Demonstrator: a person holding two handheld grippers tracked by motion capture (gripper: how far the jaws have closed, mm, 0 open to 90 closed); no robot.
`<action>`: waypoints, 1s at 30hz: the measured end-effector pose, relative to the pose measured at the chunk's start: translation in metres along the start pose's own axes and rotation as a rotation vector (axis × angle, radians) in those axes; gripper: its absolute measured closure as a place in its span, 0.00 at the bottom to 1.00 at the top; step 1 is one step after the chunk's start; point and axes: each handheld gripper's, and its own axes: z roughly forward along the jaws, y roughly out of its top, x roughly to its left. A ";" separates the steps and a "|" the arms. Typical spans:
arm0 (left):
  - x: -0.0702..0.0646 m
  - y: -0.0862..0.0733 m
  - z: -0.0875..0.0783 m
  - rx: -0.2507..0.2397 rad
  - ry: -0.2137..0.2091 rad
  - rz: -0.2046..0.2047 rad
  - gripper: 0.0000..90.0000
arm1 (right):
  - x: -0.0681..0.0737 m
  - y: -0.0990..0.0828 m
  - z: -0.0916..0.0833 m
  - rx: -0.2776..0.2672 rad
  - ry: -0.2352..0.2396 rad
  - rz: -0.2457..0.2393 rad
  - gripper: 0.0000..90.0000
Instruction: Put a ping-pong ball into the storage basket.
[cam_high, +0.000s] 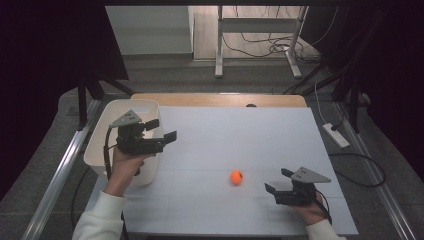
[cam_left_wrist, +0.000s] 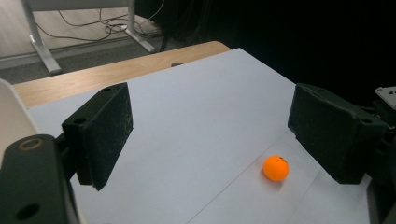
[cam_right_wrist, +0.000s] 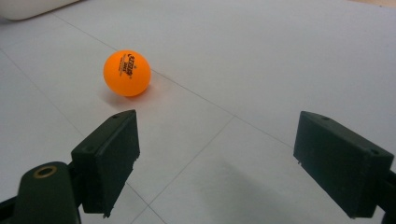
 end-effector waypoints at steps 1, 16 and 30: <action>-0.002 0.000 0.002 0.002 -0.007 0.004 0.17 | 0.000 0.000 0.000 0.002 -0.001 -0.001 0.16; -0.024 -0.006 0.028 0.047 -0.077 0.036 0.17 | -0.001 0.002 0.003 -0.004 -0.008 0.005 0.16; -0.039 -0.012 0.053 0.082 -0.116 0.061 0.17 | 0.000 0.002 0.002 -0.015 0.007 -0.006 0.16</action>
